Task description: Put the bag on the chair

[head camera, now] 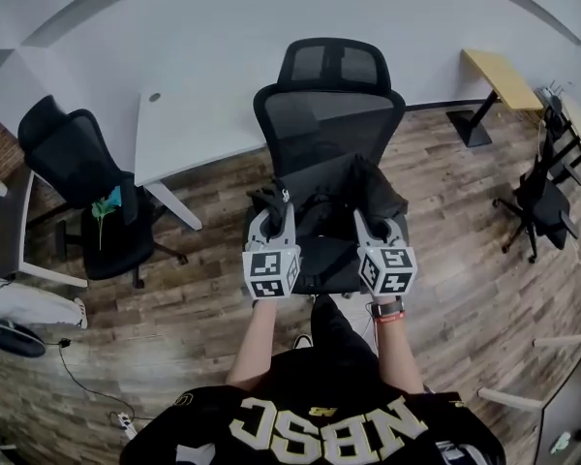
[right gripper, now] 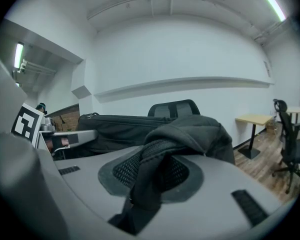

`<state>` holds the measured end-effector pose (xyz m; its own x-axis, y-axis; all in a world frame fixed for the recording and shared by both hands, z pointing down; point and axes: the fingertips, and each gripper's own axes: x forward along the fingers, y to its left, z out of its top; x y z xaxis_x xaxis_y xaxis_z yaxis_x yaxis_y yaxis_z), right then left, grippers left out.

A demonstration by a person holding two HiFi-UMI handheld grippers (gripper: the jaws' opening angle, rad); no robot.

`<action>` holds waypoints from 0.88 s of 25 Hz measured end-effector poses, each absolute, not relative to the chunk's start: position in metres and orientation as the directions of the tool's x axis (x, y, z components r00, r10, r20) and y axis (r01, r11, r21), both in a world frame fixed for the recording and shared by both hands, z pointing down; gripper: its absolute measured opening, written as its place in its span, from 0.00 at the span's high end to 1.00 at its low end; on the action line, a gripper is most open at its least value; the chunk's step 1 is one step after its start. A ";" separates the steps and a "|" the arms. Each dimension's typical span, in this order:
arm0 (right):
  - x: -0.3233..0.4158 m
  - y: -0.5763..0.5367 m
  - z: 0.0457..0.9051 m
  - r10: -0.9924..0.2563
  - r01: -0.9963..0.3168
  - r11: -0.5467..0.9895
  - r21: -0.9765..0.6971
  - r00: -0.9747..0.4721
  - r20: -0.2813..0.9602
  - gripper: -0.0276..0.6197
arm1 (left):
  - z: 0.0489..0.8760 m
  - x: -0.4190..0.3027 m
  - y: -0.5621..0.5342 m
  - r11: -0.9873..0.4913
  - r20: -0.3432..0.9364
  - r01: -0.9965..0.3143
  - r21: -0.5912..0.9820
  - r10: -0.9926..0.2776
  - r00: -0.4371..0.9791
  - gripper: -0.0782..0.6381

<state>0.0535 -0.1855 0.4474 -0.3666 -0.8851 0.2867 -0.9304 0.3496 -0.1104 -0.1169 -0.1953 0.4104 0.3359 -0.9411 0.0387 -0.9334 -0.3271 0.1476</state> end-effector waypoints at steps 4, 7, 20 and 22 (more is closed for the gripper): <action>0.060 -0.225 0.459 -0.874 -0.927 0.349 -0.135 -0.374 0.311 0.81 | 0.429 -0.109 -0.235 -0.342 0.081 -0.920 0.192 -0.929 0.362 0.83; 0.067 -0.251 0.473 -0.862 -0.926 0.347 -0.150 -0.377 0.340 0.81 | 0.440 -0.103 -0.263 -0.330 0.113 -0.924 0.194 -0.928 0.355 0.83; 0.085 -0.323 0.575 -0.754 -0.921 0.289 -0.262 -0.387 0.531 0.81 | 0.535 -0.084 -0.330 -0.279 0.346 -0.934 0.225 -0.873 0.344 0.83; 0.085 -0.328 0.593 -0.726 -0.917 0.287 -0.277 -0.396 0.562 0.79 | 0.553 -0.082 -0.336 -0.268 0.383 -0.934 0.236 -0.858 0.343 0.83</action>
<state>0.0854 -0.3280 0.5932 -0.3964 -0.7261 0.5618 -0.9172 0.2866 -0.2767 -0.0818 -0.3362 0.5534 0.3429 -0.8576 0.3833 -0.9341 -0.2681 0.2358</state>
